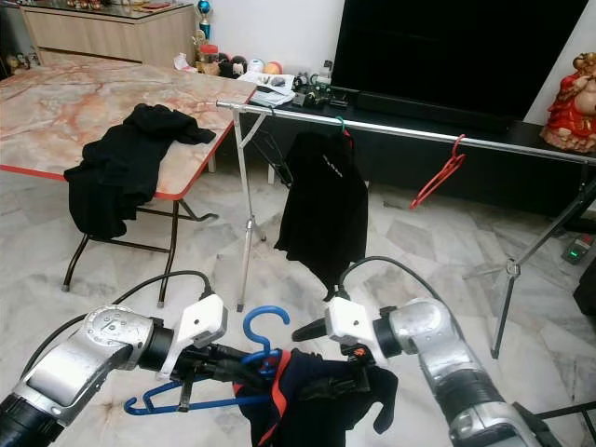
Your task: Hang hanger
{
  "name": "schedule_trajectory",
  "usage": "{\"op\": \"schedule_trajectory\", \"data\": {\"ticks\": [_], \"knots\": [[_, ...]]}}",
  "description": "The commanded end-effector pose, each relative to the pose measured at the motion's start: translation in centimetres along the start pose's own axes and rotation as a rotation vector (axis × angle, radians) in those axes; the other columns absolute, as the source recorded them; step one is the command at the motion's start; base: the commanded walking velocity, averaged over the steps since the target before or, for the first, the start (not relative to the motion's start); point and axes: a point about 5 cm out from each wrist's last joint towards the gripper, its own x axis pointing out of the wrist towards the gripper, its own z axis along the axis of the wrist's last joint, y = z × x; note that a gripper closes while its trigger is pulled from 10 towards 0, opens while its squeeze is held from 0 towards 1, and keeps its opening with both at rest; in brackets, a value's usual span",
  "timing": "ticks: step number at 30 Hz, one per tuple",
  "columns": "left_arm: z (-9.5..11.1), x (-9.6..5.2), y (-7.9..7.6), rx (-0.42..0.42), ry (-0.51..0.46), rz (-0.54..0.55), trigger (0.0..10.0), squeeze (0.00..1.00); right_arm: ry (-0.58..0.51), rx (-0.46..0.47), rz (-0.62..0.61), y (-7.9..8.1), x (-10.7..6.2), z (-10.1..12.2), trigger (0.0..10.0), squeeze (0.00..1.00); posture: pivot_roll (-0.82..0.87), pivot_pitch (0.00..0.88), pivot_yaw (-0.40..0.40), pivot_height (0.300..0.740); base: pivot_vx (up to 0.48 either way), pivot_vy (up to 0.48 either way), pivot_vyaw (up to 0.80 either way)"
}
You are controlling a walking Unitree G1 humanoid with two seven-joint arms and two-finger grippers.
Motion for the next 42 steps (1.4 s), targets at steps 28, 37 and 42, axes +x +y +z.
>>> {"op": "schedule_trajectory", "data": {"ticks": [28, 37, 42], "knots": [[3.2, 0.0, 1.0, 0.131, -0.04, 0.036, 10.0, 0.0, 0.006, 0.061, 0.075, 0.6, 0.4, -0.8, 0.0, 0.0, 0.13, 0.002, -0.111, 0.74, 0.0, 0.0, 0.0], [3.4, 0.0, 1.2, 0.142, -0.046, 0.048, 10.0, 0.0, 0.01, 0.066, 0.074, 0.7, 0.5, -0.9, 0.0, 0.0, 0.13, 0.004, -0.113, 0.74, 0.0, 0.0, 0.0], [3.5, 0.0, 1.5, 0.15, -0.049, 0.071, 10.0, 0.0, 0.013, 0.069, 0.069, 0.6, 0.4, -0.9, 0.0, 0.0, 0.13, 0.003, -0.113, 0.74, 0.0, 0.0, 0.0]]}}
